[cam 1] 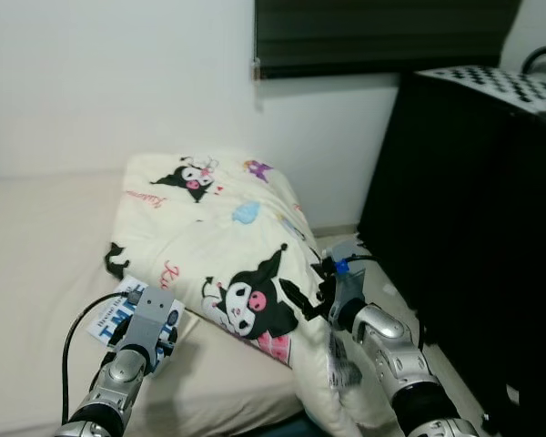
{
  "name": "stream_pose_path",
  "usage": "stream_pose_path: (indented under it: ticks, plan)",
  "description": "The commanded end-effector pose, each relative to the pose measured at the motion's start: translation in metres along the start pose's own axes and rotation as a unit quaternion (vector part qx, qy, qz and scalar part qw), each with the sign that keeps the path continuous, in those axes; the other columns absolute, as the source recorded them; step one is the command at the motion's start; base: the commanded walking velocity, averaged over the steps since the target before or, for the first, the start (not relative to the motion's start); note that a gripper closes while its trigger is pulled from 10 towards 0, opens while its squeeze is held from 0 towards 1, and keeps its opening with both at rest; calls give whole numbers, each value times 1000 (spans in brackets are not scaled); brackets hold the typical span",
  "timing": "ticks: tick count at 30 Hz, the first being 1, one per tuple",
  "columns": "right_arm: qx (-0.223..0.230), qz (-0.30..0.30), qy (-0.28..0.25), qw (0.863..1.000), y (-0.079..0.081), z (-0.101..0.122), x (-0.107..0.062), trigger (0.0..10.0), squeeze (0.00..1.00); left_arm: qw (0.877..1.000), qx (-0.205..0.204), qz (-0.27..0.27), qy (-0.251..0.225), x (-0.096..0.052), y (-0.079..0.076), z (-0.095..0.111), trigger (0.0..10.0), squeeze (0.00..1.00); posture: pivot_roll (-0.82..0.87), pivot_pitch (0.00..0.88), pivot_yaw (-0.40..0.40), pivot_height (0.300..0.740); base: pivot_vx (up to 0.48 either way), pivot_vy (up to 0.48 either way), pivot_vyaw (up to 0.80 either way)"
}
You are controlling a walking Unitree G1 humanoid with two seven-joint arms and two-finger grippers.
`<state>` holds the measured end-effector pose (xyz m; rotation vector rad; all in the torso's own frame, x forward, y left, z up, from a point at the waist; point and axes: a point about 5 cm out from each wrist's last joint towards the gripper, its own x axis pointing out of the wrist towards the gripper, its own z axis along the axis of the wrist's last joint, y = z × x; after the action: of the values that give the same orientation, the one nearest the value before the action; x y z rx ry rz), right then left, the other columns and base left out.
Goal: Clean up the room
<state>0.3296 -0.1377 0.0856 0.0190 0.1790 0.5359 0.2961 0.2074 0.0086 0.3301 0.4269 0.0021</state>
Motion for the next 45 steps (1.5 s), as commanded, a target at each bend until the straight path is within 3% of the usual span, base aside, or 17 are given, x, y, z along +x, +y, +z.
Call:
stream_pose_path:
  ticks: [1,5,12,15,22,27,29,31,33,34,35,36,37,38,40,42,45]
  plan:
    - [3,-5,-11,1000,-2,6,0,10000,0,1000,-21,-1,20,-2,-2,-7,10000,0,13,1,-14,555,0,0,0]
    - [6,-9,-7,1000,-3,3,-2,10000,0,998,-47,6,29,-2,1,-11,10000,0,17,5,-9,546,0,0,0]
    - [14,-15,-3,1000,-4,-3,-5,10000,0,988,-123,89,28,-3,31,-9,10000,0,20,12,-5,542,0,0,0]
    - [20,-14,-7,1000,-2,-3,-5,10000,0,975,-132,177,20,-6,61,-8,10000,0,24,20,4,542,0,0,0]
    - [28,6,-12,1000,8,-10,-4,10000,0,946,-168,273,45,-17,93,-19,10000,0,39,29,4,542,0,0,0]
    - [32,19,-27,999,14,-8,-4,10000,0,924,-241,284,86,-23,93,-36,10000,0,45,40,7,542,0,0,0]
    - [32,19,-27,999,14,-8,-4,10000,0,924,-241,284,86,-23,93,-36,10000,0,45,40,7,542,0,0,0]
    - [32,18,-33,999,12,-5,-5,10000,0,902,-310,284,95,-24,89,-44,10000,0,39,50,9,542,0,0,0]
    - [32,18,-33,999,12,-5,-5,10000,0,902,-310,284,95,-24,89,-44,10000,0,39,50,9,542,0,0,0]
    - [31,16,-33,999,9,-3,-6,10000,0,879,-384,270,78,-23,86,-44,10000,0,37,56,11,542,0,0,0]
    - [31,16,-33,999,9,-3,-6,10000,0,879,-384,270,78,-23,86,-44,10000,0,37,56,11,542,0,0,0]
    - [30,11,-34,999,6,-3,-10,10000,0,817,-538,205,6,-17,82,-33,10000,0,41,67,10,542,0,0,0]
    - [29,10,-32,999,5,-3,-11,10000,0,795,-579,178,-29,-16,84,-28,10000,0,41,71,9,542,0,0,0]
    - [29,10,-32,999,5,-3,-11,10000,0,795,-579,178,-29,-16,84,-28,10000,0,41,71,9,542,0,0,0]
    - [28,9,-31,999,5,-3,-12,10000,0,769,-623,127,-69,-15,87,-22,10000,0,44,78,7,542,0,0,0]
    - [28,9,-31,999,5,-3,-12,10000,0,769,-623,127,-69,-15,87,-22,10000,0,44,78,7,542,0,0,0]
    - [26,5,-33,999,4,-2,-12,10000,0,742,-659,40,-116,-17,91,-13,10000,0,47,85,6,542,0,0,0]
